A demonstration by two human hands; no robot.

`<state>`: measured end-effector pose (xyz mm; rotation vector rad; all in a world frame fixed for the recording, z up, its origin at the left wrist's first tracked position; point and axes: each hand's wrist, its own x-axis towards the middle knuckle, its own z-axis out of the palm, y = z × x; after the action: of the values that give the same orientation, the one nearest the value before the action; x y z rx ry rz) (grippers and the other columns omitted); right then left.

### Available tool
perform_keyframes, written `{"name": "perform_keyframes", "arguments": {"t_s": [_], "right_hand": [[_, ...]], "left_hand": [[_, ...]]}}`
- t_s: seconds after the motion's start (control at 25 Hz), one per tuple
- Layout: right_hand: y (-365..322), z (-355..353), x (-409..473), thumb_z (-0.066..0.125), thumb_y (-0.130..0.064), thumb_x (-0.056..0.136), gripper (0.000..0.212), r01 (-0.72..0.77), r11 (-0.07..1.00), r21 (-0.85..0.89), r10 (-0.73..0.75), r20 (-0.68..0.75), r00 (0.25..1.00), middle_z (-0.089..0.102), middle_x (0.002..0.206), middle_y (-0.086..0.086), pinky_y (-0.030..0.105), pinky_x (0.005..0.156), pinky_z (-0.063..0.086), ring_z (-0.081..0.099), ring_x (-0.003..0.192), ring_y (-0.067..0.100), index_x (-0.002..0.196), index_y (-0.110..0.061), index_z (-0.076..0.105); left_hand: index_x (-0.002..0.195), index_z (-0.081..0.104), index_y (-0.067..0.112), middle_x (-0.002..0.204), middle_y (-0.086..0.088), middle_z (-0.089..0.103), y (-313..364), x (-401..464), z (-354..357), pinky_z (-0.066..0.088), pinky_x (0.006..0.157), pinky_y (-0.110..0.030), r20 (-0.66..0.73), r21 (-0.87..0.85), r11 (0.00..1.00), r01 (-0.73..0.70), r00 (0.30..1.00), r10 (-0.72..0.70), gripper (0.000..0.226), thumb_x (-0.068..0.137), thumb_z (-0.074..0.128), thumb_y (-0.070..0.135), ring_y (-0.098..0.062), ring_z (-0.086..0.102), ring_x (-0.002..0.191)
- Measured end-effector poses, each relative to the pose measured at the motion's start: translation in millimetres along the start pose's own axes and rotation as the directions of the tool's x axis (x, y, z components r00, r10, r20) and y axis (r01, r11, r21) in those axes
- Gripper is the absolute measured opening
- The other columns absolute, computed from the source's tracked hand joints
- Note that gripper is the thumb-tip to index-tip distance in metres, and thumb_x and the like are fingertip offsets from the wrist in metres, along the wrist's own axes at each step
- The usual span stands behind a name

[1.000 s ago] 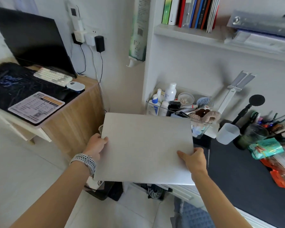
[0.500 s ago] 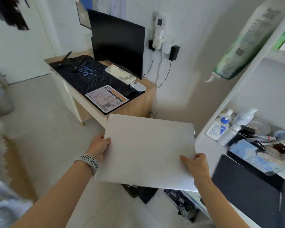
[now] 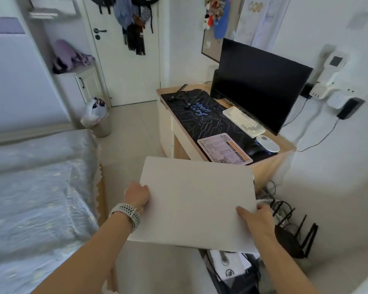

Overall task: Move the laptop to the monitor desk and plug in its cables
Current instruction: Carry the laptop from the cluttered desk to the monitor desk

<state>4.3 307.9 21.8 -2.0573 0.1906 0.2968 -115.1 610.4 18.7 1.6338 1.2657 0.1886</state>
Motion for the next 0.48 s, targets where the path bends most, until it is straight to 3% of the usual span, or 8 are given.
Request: {"name": "perform_keyframes", "arguments": {"t_s": [0.12, 0.24, 0.48], "right_hand": [[-28.4, 28.1, 19.4, 0.077, -0.024, 0.074, 0.046, 0.049, 0.999, 0.012, -0.049, 0.043, 0.998, 0.054, 0.101, 0.008, 0.036, 0.075, 0.040, 0.052, 0.089, 0.027, 0.103, -0.011, 0.044], [-51.4, 48.5, 51.0, 0.074, -0.023, 0.078, 0.044, 0.054, 0.999, 0.001, -0.054, 0.074, 0.996, 0.051, 0.100, 0.008, 0.037, 0.078, 0.038, 0.049, 0.090, 0.027, 0.102, -0.013, 0.039], [-116.8, 97.2, 149.8, 0.072, -0.023, 0.080, 0.041, 0.078, 0.997, 0.011, -0.079, 0.124, 0.989, 0.054, 0.102, 0.010, 0.039, 0.078, 0.040, 0.051, 0.088, 0.025, 0.107, -0.013, 0.042]], "left_hand": [[0.127, 0.044, -0.008, 0.129, -0.029, 0.049, 16.6, 14.8, -6.9, 0.039, 0.099, -0.042, -0.090, 0.155, 0.987, -0.031, 0.995, 0.045, 0.044, 0.095, 0.046, 0.023, -0.042, 0.045, 0.121], [0.136, 0.029, -0.012, 0.138, -0.030, 0.039, 36.4, 42.9, -1.2, 0.040, 0.101, -0.045, -0.070, 0.336, 0.940, -0.067, 0.993, 0.096, 0.076, 0.091, 0.051, 0.046, -0.040, 0.038, 0.130], [0.123, 0.038, 0.001, 0.119, -0.015, 0.050, 108.0, 112.6, 28.4, 0.050, 0.086, -0.044, -0.180, 0.483, 0.875, -0.040, 0.973, 0.144, 0.090, 0.069, 0.065, 0.068, -0.035, 0.057, 0.105]]}}
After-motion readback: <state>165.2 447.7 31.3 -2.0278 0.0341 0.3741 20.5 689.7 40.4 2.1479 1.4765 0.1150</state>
